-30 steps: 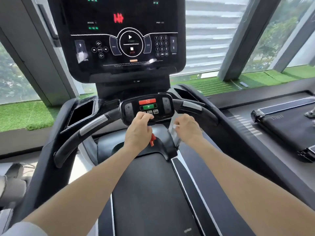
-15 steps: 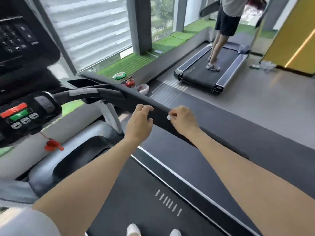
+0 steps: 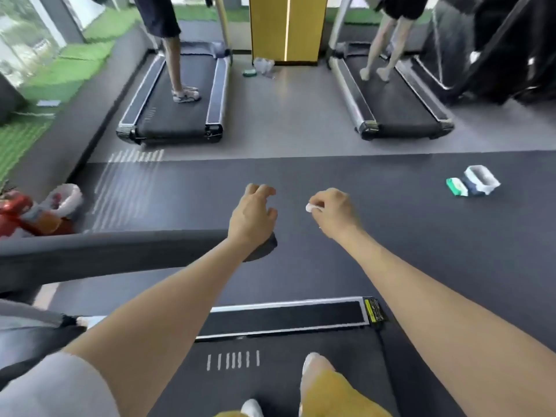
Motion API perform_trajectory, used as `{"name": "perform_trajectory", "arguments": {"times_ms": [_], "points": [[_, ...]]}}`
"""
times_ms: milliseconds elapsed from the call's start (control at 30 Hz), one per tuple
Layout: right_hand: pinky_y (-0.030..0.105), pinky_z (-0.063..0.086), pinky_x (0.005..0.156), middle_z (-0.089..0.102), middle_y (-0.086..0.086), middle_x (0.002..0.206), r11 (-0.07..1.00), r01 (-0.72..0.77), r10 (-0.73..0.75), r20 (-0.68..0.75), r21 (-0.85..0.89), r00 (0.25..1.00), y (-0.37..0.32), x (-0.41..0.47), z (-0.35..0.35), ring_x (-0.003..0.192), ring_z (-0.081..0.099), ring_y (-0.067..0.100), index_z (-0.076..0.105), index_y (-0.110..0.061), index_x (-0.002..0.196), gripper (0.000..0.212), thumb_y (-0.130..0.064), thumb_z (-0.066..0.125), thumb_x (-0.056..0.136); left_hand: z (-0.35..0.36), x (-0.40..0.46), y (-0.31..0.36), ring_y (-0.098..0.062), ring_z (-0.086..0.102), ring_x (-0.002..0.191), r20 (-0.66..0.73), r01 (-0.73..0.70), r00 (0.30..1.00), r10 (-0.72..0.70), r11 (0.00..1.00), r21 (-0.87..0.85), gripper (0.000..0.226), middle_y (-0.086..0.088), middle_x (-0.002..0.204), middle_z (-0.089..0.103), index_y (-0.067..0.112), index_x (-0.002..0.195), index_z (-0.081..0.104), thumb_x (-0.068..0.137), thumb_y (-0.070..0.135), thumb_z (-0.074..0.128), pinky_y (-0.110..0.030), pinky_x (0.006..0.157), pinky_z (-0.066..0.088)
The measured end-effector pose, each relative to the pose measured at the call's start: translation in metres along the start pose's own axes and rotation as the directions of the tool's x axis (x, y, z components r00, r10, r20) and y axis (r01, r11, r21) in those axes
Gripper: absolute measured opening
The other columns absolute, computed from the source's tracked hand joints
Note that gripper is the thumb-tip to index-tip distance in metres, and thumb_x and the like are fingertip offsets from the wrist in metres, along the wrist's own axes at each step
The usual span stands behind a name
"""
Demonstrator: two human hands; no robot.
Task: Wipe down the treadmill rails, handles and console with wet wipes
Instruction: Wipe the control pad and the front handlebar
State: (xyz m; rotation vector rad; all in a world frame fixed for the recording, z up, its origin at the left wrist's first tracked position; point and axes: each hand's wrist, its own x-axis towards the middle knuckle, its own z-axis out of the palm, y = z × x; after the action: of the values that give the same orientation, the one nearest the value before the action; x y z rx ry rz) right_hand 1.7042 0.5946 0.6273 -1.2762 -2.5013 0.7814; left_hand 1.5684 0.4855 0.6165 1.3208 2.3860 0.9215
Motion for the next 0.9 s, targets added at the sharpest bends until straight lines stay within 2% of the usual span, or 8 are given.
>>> {"name": "perform_trajectory", "arguments": {"times_ms": [133, 267, 367, 500, 667, 900], "points": [[0.025, 0.038, 0.064, 0.06, 0.007, 0.093, 0.996, -0.088, 0.088, -0.039, 0.011, 0.995, 0.053, 0.031, -0.023, 0.076, 0.054, 0.024, 0.056, -0.014, 0.069, 0.023, -0.011, 0.052, 0.091, 0.049, 0.051, 0.033, -0.015, 0.055, 0.108, 0.115, -0.087, 0.99, 0.082, 0.995, 0.039, 0.039, 0.001, 0.129, 0.041, 0.019, 0.131, 0.046, 0.093, 0.015, 0.053, -0.033, 0.08, 0.05], [0.033, 0.052, 0.07, 0.062, 0.009, 0.097, 0.994, -0.1, 0.102, -0.056, 0.041, 0.993, 0.107, 0.097, -0.039, 0.083, 0.062, 0.028, 0.069, -0.006, 0.087, 0.016, -0.01, 0.054, 0.091, 0.102, 0.119, 0.06, -0.017, 0.057, 0.103, 0.144, -0.092, 0.986, 0.084, 0.995, 0.048, 0.039, 0.003, 0.129, 0.041, 0.021, 0.131, 0.045, 0.093, 0.016, 0.052, -0.036, 0.079, 0.051], [0.035, 0.052, 0.071, 0.06, 0.01, 0.098, 0.996, -0.086, 0.087, -0.05, 0.03, 0.995, 0.148, 0.161, -0.06, 0.083, 0.062, 0.03, 0.069, -0.003, 0.092, 0.019, -0.009, 0.052, 0.092, 0.144, 0.181, 0.077, -0.018, 0.058, 0.101, 0.178, -0.076, 0.982, 0.06, 0.993, 0.089, 0.038, 0.005, 0.128, 0.04, 0.024, 0.131, 0.045, 0.093, 0.018, 0.05, -0.04, 0.077, 0.053], [0.039, 0.054, 0.072, 0.06, 0.012, 0.102, 0.998, -0.069, 0.069, 0.006, 0.015, 0.998, 0.186, 0.24, -0.094, 0.082, 0.062, 0.03, 0.069, -0.002, 0.093, 0.019, -0.006, 0.05, 0.092, 0.174, 0.253, 0.104, -0.018, 0.056, 0.106, 0.131, 0.077, 0.988, -0.083, 0.996, 0.047, 0.039, 0.002, 0.129, 0.042, 0.022, 0.131, 0.046, 0.093, 0.017, 0.052, -0.037, 0.081, 0.05], [0.043, 0.054, 0.078, 0.058, 0.009, 0.105, 1.0, -0.003, 0.002, 0.088, 0.004, 0.996, 0.184, 0.328, -0.111, 0.086, 0.062, 0.03, 0.068, -0.005, 0.096, 0.019, -0.011, 0.05, 0.094, 0.174, 0.314, 0.116, -0.012, 0.055, 0.106, 0.07, 0.134, 0.988, -0.137, 0.99, 0.041, 0.036, 0.006, 0.126, 0.041, 0.023, 0.129, 0.047, 0.093, 0.018, 0.052, -0.032, 0.078, 0.048], [0.045, 0.055, 0.075, 0.06, 0.008, 0.096, 0.983, 0.183, -0.185, 0.148, 0.027, 0.971, 0.146, 0.411, -0.086, 0.085, 0.06, 0.031, 0.067, 0.0, 0.091, 0.018, -0.01, 0.053, 0.092, 0.155, 0.386, 0.071, -0.016, 0.055, 0.107, -0.023, 0.252, 0.968, -0.251, 0.966, 0.056, 0.035, 0.002, 0.125, 0.043, 0.022, 0.128, 0.048, 0.093, 0.018, 0.051, -0.04, 0.082, 0.051]]}}
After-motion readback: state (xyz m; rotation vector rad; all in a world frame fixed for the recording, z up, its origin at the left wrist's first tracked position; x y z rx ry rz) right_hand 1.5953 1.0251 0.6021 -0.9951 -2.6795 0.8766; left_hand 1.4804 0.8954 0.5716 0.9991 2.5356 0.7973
